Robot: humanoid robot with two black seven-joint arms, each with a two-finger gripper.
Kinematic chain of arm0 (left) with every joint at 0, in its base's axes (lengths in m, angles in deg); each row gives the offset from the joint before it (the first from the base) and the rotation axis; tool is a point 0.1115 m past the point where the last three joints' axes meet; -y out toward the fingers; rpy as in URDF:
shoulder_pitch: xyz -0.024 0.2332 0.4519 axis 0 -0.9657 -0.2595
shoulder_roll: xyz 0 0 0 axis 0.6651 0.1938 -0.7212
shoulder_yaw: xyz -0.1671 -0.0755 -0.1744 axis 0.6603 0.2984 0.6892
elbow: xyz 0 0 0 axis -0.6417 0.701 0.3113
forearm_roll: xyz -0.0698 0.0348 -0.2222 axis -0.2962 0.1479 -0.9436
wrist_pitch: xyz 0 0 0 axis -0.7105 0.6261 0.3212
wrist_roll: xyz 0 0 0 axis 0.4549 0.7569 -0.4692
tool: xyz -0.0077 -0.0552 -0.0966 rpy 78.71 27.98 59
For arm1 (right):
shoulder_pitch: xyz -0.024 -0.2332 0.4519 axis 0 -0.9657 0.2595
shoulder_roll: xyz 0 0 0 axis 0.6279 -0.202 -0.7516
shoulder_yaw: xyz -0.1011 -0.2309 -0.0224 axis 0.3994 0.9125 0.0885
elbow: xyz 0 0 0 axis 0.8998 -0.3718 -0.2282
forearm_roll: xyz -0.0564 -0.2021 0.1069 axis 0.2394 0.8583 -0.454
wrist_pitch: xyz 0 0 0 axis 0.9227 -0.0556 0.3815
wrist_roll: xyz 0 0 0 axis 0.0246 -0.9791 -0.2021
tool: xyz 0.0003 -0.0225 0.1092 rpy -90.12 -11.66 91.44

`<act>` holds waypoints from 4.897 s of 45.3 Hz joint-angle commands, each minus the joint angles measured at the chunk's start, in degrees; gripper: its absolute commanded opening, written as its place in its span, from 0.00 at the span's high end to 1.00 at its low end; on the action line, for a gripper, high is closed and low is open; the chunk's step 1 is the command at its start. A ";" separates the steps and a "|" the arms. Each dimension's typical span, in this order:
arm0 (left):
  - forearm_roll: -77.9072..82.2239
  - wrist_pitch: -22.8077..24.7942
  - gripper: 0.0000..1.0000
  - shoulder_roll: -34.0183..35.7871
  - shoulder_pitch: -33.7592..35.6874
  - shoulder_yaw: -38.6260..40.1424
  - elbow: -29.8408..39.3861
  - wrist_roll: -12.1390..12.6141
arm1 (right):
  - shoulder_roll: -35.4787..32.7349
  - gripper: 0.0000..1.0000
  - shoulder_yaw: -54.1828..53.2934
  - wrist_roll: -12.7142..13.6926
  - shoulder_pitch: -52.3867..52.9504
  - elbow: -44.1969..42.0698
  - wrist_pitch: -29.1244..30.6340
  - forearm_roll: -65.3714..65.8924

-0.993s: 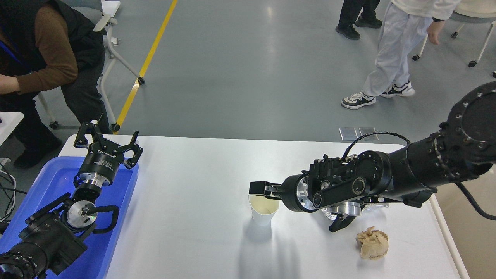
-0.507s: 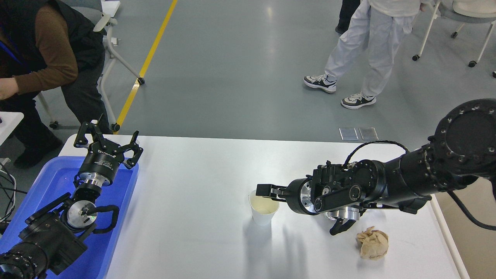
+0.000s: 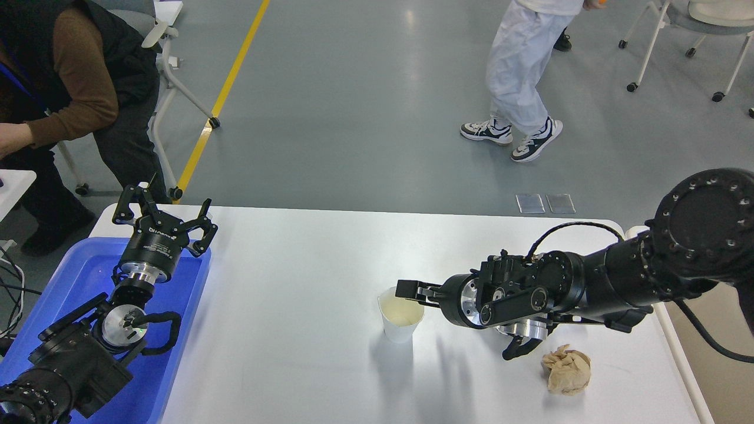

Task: Tidy desktop

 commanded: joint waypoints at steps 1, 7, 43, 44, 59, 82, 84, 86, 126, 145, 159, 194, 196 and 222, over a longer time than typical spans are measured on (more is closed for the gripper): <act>0.00 0.00 0.00 0.00 0.00 0.00 0.00 0.00 | 0.01 0.01 0.84 -0.48 -0.96 -0.53 -1.36 0.02; 0.00 0.00 0.00 0.00 0.00 0.00 0.00 0.00 | 0.01 0.01 0.84 -0.48 -0.87 -0.53 -2.07 -0.41; 0.00 0.00 0.00 0.00 0.00 0.00 0.00 0.00 | 0.01 0.00 0.84 -2.06 1.15 4.13 -3.74 -1.56; 0.00 0.00 0.00 0.00 0.00 0.00 0.00 0.00 | 0.01 0.00 0.84 -2.15 0.98 4.13 -3.74 -1.56; 0.00 0.00 0.00 0.00 0.00 0.00 0.00 0.00 | 0.01 0.00 0.93 -2.32 -1.48 3.25 -3.83 0.37; 0.00 0.00 0.00 0.00 0.00 0.00 0.00 0.00 | 0.01 0.08 0.93 -3.29 -4.82 -0.62 -3.91 1.78; 0.00 0.00 0.00 0.00 0.00 0.00 0.00 0.00 | 0.01 0.09 0.93 -3.73 -4.91 -0.62 -3.91 2.13; 0.00 0.00 0.00 0.00 0.00 0.00 0.00 0.00 | 0.01 0.10 0.93 -3.99 -5.00 -0.62 -4.09 2.48; 0.00 0.00 0.00 0.00 0.00 0.00 0.00 0.00 | 0.01 1.00 0.67 -5.22 -5.88 -0.62 -3.91 3.45; 0.00 0.00 0.00 0.00 0.00 0.00 0.00 0.00 | 0.01 1.00 2.51 -6.72 0.44 6.23 -4.44 3.89; 0.00 0.00 0.00 0.00 0.00 0.00 0.00 0.00 | -2.53 1.00 4.18 -7.07 12.57 15.46 -3.74 4.59; 0.00 0.00 0.00 0.00 -0.18 0.09 0.00 0.00 | -53.67 1.00 6.29 -7.07 25.06 19.42 15.42 16.46; 0.00 0.00 0.00 0.00 -0.18 0.09 0.00 0.00 | -58.07 1.00 6.03 -7.07 24.45 17.58 16.56 16.90; 0.00 0.00 0.00 0.00 -0.18 0.09 0.00 0.00 | -63.29 1.00 -18.74 -7.60 -25.45 -30.83 16.74 -22.11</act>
